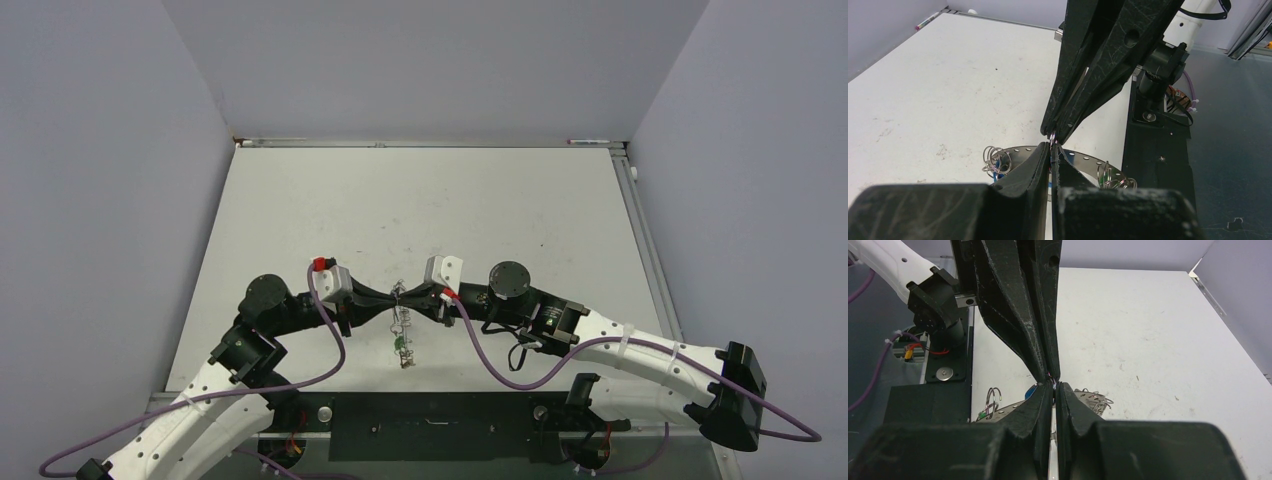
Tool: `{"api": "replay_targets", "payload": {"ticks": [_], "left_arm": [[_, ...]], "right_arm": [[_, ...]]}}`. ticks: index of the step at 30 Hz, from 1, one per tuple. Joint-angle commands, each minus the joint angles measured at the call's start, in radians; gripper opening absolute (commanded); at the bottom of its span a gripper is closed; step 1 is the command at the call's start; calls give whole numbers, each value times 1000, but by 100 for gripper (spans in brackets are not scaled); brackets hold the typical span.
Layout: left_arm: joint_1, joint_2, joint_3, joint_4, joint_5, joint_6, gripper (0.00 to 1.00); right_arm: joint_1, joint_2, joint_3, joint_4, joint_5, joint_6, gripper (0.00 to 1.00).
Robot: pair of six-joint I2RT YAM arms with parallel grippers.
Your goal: Put the keys on the keyring
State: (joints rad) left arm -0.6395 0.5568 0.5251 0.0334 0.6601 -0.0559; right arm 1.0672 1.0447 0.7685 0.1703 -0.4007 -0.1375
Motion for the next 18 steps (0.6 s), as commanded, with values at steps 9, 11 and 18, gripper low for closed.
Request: {"api": "replay_targets", "payload": {"ticks": [9, 11, 18], "left_arm": [[-6, -48, 17, 94, 40, -9, 28], [-4, -62, 14, 97, 31, -9, 45], [-3, -89, 13, 93, 0, -2, 50]], "right_arm": [[-15, -65, -41, 132, 50, 4, 5], [-19, -77, -47, 140, 55, 7, 5], [-24, -116, -55, 155, 52, 12, 5]]}}
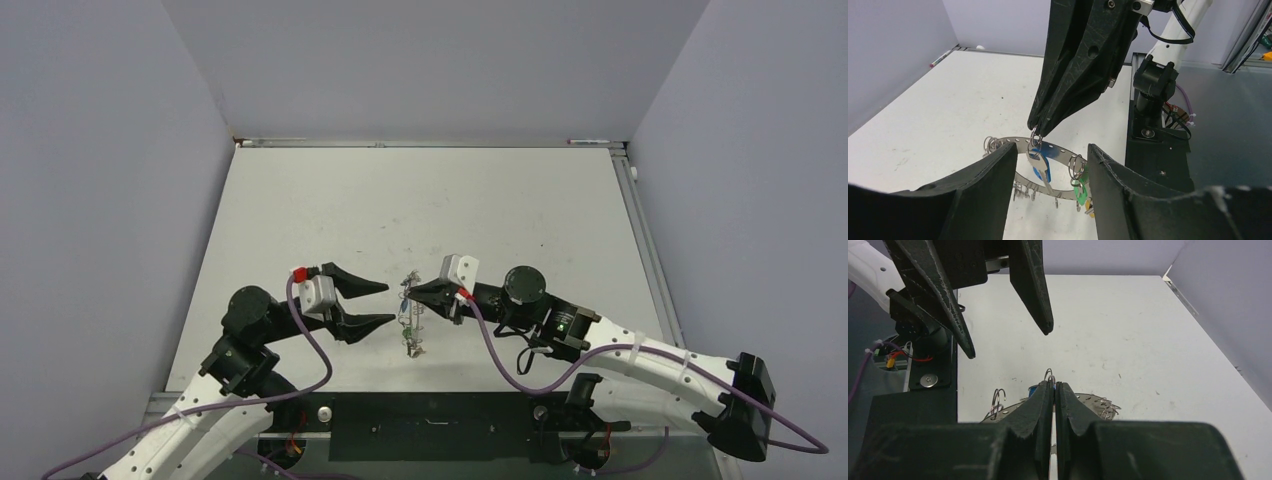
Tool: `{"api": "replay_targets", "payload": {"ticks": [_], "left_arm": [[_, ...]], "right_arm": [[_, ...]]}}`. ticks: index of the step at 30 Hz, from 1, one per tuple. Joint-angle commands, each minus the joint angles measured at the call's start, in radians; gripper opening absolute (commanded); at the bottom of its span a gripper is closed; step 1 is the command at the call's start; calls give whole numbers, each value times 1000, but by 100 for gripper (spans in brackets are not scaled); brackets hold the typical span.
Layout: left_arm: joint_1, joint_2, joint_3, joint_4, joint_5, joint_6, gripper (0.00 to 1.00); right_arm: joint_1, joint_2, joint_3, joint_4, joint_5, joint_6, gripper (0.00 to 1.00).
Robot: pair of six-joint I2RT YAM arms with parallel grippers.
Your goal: Put the keys on the keyring
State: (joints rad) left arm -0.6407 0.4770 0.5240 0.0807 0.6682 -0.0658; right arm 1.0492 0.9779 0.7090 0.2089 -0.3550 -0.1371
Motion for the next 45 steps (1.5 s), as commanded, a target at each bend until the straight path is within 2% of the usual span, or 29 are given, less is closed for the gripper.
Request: {"api": "replay_targets", "payload": {"ticks": [1, 16, 28, 36, 40, 45], "left_arm": [[-2, -10, 14, 47, -7, 8, 49], [-1, 25, 8, 80, 48, -13, 35], [-1, 45, 7, 83, 53, -15, 32], [-1, 58, 7, 89, 67, -21, 27], [0, 64, 5, 91, 75, -25, 22], [-1, 69, 5, 94, 81, -28, 0]], "right_arm": [[-7, -53, 4, 115, 2, 12, 5], [-9, -55, 10, 112, -117, 37, 5], [-9, -48, 20, 115, -157, 40, 5], [-9, -47, 20, 126, -172, 46, 5], [-9, -45, 19, 136, -175, 50, 5], [-8, -48, 12, 150, -184, 57, 5]]}}
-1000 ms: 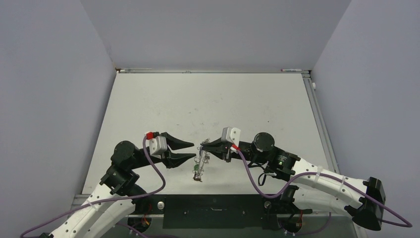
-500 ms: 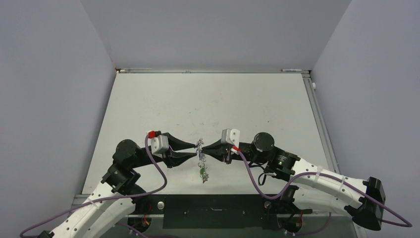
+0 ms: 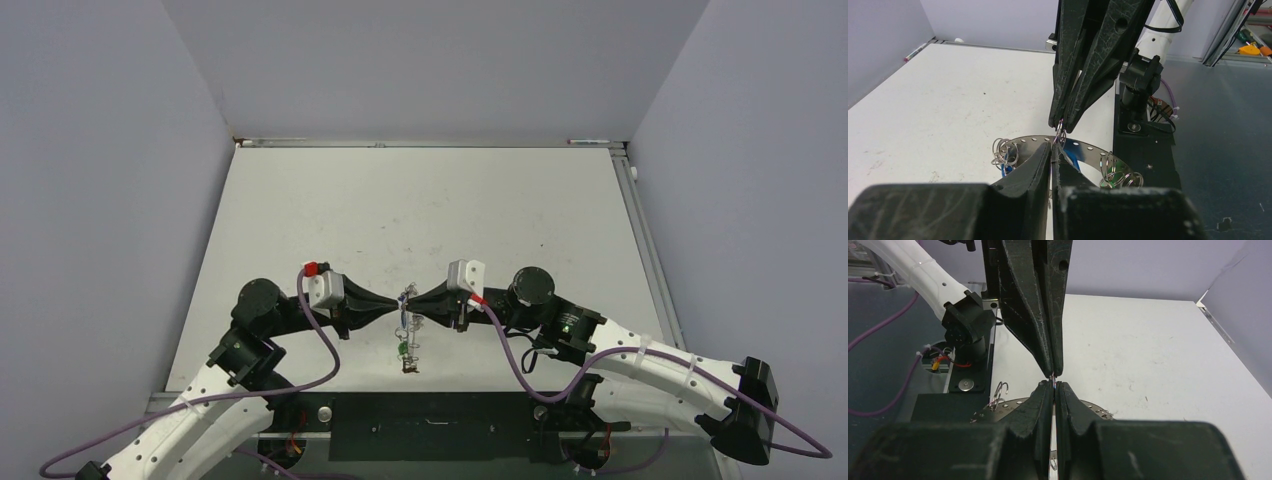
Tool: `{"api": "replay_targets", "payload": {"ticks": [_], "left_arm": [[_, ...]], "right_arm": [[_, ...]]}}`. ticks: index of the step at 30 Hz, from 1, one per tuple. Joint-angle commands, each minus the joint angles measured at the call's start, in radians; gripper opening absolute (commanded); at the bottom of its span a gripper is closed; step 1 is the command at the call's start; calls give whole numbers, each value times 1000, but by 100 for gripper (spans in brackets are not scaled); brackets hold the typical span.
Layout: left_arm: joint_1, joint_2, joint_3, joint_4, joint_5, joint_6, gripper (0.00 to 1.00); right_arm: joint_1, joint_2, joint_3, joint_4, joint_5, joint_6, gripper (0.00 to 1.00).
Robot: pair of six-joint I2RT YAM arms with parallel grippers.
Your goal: Put the keys on the keyring
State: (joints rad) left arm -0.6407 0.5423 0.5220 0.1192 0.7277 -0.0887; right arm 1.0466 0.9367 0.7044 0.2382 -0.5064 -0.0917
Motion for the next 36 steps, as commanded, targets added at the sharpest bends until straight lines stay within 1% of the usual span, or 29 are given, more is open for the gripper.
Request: {"api": "replay_targets", "payload": {"ticks": [1, 10, 22, 32, 33, 36], "left_arm": [[-1, 4, 6, 57, 21, -6, 0], [-1, 2, 6, 59, 26, -8, 0], [-1, -2, 4, 56, 22, -6, 0], [-1, -4, 6, 56, 12, -6, 0], [-1, -8, 6, 55, 5, -4, 5], [-1, -30, 1, 53, -17, 5, 29]], "right_arm": [[-6, -8, 15, 125, -34, 14, 5], [-7, -29, -16, 179, 2, 30, 5], [-10, -73, -41, 206, 47, 34, 5], [-16, -74, -58, 232, 37, 57, 5], [-17, -72, -59, 230, 35, 57, 5], [-17, -70, -57, 216, 29, 56, 5]]}}
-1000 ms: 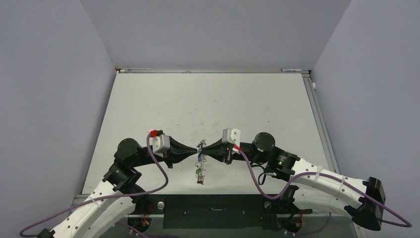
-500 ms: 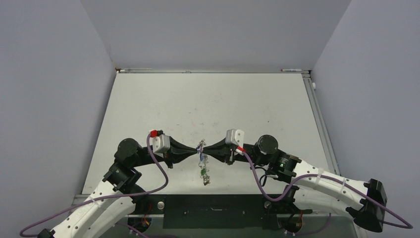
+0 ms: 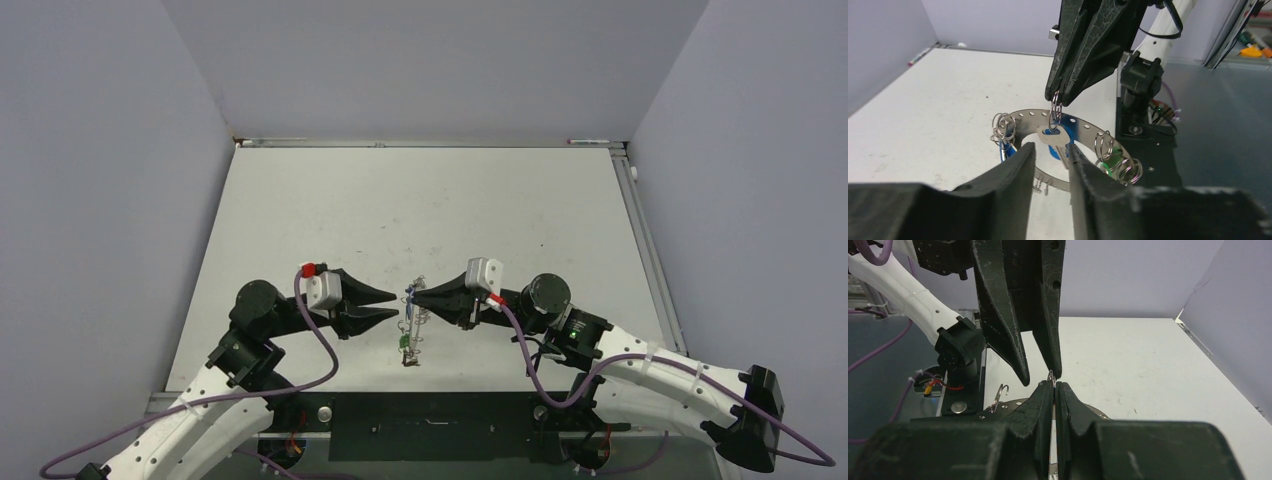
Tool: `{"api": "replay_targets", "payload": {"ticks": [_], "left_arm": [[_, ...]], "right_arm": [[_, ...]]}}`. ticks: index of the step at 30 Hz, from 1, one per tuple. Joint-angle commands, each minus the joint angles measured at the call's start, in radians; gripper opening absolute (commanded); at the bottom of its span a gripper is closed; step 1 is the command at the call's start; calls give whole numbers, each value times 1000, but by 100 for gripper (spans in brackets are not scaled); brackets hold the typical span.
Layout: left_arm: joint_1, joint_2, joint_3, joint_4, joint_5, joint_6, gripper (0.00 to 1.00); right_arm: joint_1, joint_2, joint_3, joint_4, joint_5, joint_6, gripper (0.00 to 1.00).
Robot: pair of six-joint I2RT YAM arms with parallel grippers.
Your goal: Put the keys on the keyring
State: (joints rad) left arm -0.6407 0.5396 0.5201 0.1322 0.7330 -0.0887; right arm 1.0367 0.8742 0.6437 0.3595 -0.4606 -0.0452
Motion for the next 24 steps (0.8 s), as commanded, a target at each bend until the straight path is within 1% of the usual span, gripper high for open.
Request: {"api": "replay_targets", "payload": {"ticks": [1, 3, 8, 12, 19, 24], "left_arm": [[-1, -34, 3, 38, -25, 8, 34], [1, -40, 1, 35, -29, 12, 37], [1, -27, 6, 35, -9, 11, 37], [1, -16, 5, 45, 14, -2, 35], [1, -1, 6, 54, 37, -14, 27], [1, 3, 6, 52, 32, -14, 27]], "right_arm": [[-6, -6, 5, 88, -21, 8, 5], [-6, -2, 9, 77, -34, 8, 5], [-6, 16, 24, 67, -67, 8, 5], [-6, 37, 34, 65, -92, 10, 5], [-6, 47, 36, 73, -102, 13, 5], [-7, 42, 31, 74, -95, 11, 5]]}}
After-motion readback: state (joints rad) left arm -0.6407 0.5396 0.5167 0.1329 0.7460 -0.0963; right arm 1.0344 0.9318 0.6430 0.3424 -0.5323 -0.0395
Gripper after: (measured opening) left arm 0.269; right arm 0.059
